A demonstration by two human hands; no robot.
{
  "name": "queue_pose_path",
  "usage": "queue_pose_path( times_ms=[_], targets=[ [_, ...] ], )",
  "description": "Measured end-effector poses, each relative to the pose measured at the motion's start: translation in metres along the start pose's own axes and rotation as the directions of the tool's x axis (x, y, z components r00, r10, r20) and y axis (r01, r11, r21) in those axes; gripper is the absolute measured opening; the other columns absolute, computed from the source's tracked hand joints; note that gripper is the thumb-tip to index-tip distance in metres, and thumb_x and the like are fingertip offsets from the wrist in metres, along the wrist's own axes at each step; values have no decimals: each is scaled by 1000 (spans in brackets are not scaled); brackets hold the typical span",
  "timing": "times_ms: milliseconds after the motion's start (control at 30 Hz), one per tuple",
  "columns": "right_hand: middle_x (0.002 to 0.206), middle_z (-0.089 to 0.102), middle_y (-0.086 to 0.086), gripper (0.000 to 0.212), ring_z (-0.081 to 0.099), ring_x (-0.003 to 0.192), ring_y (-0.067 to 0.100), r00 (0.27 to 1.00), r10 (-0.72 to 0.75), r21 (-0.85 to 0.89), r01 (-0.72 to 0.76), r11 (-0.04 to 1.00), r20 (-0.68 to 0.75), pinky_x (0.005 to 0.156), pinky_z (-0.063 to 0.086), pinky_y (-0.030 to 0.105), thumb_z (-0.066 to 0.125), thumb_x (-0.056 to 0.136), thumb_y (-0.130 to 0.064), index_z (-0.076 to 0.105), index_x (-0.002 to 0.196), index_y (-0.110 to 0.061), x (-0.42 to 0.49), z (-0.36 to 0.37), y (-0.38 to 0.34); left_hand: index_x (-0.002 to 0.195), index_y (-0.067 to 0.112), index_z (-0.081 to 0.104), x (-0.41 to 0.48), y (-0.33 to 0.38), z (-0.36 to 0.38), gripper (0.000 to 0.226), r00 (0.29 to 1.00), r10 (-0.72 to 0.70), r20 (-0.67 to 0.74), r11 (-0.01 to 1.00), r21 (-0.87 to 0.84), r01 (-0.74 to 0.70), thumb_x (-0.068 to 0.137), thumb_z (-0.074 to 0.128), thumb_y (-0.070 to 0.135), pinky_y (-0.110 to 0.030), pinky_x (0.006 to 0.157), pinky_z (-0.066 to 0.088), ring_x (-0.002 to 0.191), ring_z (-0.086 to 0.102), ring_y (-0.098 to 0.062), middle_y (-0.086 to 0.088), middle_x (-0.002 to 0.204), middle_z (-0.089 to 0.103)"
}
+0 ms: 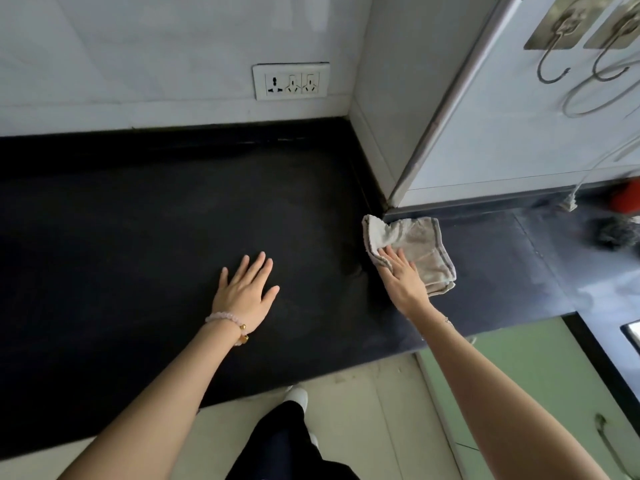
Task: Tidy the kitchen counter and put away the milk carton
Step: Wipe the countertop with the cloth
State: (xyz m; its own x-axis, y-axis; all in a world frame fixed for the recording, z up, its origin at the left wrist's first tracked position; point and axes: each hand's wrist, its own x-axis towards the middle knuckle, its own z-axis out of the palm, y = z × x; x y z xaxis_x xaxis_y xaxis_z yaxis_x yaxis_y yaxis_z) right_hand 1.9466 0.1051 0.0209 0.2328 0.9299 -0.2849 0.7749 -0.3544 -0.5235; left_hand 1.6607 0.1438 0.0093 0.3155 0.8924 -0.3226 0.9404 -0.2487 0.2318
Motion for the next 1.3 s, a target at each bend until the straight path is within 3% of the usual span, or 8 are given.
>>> queue_pose_path(
  times_ms=[333, 600, 767, 933, 1100, 1300],
  targets=[
    [157, 18, -8, 49, 5, 147, 13, 989, -130, -90, 137, 987, 72, 121, 4, 34, 28, 99, -30, 28, 147, -24, -28, 23, -7, 148, 26, 7, 1, 1, -6, 56, 998, 7, 55, 1000, 7, -8, 97, 20, 44, -48, 120, 4, 147, -3, -17, 10, 158, -2],
    [157, 22, -4, 48, 7, 147, 12, 999, -19, 105, 16, 994, 28, 120, 2, 33, 27, 100, -28, 29, 147, -18, 8, 17, -31, 147, 24, 12, 2, -1, -12, 54, 998, 35, 61, 999, 16, -36, 97, 20, 43, -48, 119, 10, 147, 3, -18, 8, 158, 4],
    [157, 21, -6, 47, 7, 147, 12, 1000, 8, 85, -7, 996, -12, 119, 3, 32, 27, 100, -28, 29, 147, -20, 7, 24, -39, 147, 25, 16, 1, -3, -15, 53, 998, 61, 22, 995, 79, -63, 97, 23, 43, -46, 118, 20, 146, 11, -18, 8, 158, 8],
    [155, 24, -10, 48, 10, 146, 9, 996, -81, 29, 80, 996, 41, 121, 6, 31, 28, 100, -32, 29, 147, -23, -24, 33, -29, 145, 24, 22, -1, -5, -10, 53, 994, 100, -51, 991, 98, -94, 96, 30, 41, -47, 115, 22, 145, 18, -19, 7, 157, 17],
    [155, 27, -7, 47, 12, 146, 9, 1000, -8, 129, 6, 992, 21, 121, 7, 30, 31, 100, -32, 32, 146, -21, -14, 23, -26, 141, 23, 34, -3, -15, -10, 50, 985, 149, -89, 988, 51, -145, 94, 39, 39, -50, 114, 27, 143, 24, -20, 5, 154, 27],
    [157, 22, -2, 47, 8, 147, 12, 998, 60, 114, -56, 992, -33, 119, 5, 30, 29, 100, -27, 32, 145, -17, 24, 22, -56, 146, 30, 14, -2, -29, -10, 54, 990, 137, -22, 989, 64, -136, 96, 28, 43, -46, 118, 12, 147, 7, -17, 11, 158, 7]
  ],
)
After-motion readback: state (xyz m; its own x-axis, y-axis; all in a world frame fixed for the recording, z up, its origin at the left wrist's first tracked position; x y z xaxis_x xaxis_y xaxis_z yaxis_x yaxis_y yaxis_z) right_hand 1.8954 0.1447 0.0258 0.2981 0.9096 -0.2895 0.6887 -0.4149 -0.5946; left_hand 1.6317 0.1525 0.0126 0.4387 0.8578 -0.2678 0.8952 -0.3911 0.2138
